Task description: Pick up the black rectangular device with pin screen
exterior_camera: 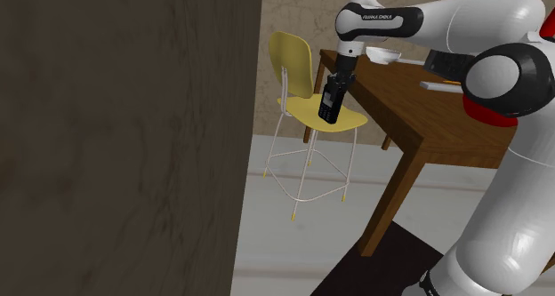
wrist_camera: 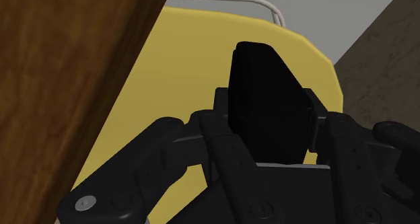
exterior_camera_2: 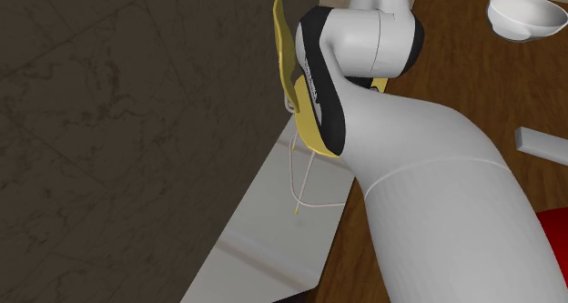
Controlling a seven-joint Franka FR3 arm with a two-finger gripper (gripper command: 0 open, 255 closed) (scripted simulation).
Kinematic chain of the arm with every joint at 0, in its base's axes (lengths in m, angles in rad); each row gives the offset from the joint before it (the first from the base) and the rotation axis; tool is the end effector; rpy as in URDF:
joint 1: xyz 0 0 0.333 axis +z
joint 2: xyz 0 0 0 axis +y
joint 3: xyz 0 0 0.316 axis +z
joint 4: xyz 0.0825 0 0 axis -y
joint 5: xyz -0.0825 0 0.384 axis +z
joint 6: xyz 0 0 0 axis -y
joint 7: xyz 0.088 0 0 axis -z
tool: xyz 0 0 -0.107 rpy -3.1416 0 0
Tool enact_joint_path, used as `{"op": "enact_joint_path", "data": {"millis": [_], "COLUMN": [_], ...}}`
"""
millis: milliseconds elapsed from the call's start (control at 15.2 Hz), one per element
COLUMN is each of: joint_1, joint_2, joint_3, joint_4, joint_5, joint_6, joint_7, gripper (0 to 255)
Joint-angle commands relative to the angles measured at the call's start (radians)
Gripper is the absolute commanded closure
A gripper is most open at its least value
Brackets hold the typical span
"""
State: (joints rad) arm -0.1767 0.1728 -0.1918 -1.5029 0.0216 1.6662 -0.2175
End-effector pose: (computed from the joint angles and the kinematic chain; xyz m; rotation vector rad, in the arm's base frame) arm 0.5754 -0.2099 0.5658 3.1237 -0.2354 -0.0146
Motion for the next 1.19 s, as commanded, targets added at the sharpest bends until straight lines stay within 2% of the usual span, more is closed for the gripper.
{"op": "enact_joint_path", "data": {"millis": [0,330,1122], "joint_1": [0.0,-0.001,-0.012], "joint_2": [0.0,0.008,0.067], "joint_3": [0.0,0.0,-0.004], "joint_4": [-0.003,0.036,0.283], "joint_5": [-0.001,0.001,0.013], "joint_6": [0.001,-0.031,-0.219], "joint_7": [0.0,0.0,-0.007], "gripper": [255,255,255]}}
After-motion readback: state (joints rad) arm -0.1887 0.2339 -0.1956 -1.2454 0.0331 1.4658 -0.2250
